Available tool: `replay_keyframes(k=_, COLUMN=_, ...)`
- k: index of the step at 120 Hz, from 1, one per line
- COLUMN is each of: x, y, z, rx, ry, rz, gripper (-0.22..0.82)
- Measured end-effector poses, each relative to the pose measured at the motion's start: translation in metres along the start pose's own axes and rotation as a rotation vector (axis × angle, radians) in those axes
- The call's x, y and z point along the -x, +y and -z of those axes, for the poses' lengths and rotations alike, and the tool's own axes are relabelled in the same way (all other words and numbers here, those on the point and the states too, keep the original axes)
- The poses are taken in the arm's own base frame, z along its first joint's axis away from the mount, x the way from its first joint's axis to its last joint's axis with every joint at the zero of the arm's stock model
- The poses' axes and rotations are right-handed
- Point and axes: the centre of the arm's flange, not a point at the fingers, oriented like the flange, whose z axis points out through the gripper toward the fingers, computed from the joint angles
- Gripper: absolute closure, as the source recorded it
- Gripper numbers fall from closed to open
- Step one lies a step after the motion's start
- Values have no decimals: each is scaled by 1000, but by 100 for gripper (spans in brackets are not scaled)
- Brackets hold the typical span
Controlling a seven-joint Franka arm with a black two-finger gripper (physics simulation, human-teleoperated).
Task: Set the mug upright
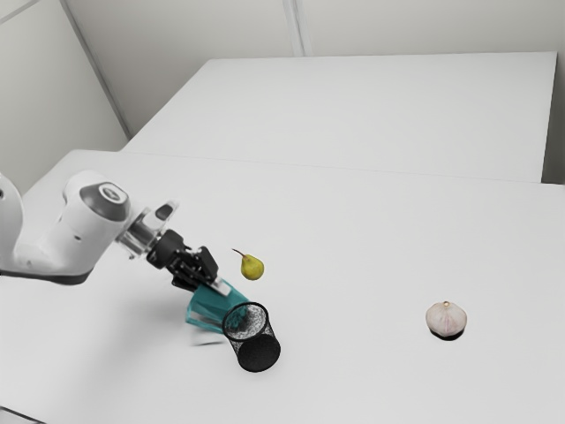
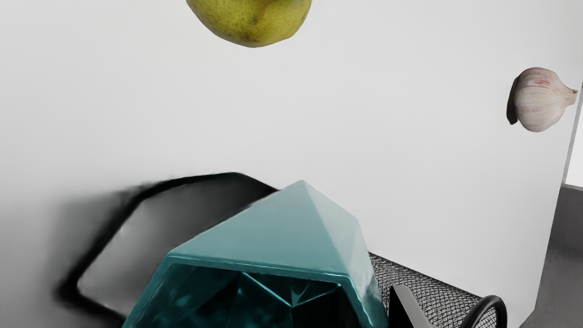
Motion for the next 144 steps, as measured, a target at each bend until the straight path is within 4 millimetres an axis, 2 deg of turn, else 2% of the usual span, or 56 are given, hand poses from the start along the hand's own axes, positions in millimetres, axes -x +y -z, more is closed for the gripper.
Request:
replay_keyframes(k=14, x=-6, y=27, z=-10, rx=-23, ry=-31, rz=-59, gripper=73)
replay_keyframes(k=24, x=-9, y=37, z=-12, rx=-42, ry=-43, rz=-83, gripper=74)
replay_keyframes(k=35, x=-11, y=44, z=-1, rx=-71, ry=-29, rz=-99, gripper=76)
replay_keyframes(k=59, x=-20, y=44, z=27, rx=-179, ry=3, rz=-134, gripper=77)
replay_keyframes(k=67, x=-14, y=49, z=32, rx=-232, ry=6, rz=-163, gripper=77)
replay_keyframes(k=85, x=14, y=57, z=25, rx=-401, ry=-48, rz=-254, gripper=78)
replay_keyframes(k=100, x=12, y=61, z=22, rx=-628, ry=-102, rz=-391, gripper=78)
replay_keyframes(k=112, x=12, y=73, z=6, rx=-773, ry=-150, rz=-501, gripper=78)
replay_keyframes(k=126, x=17, y=74, z=-8, rx=-844, ry=-172, rz=-539, gripper=78)
replay_keyframes(k=144, x=21, y=68, z=-16, rx=-881, ry=-143, rz=-537, gripper=78)
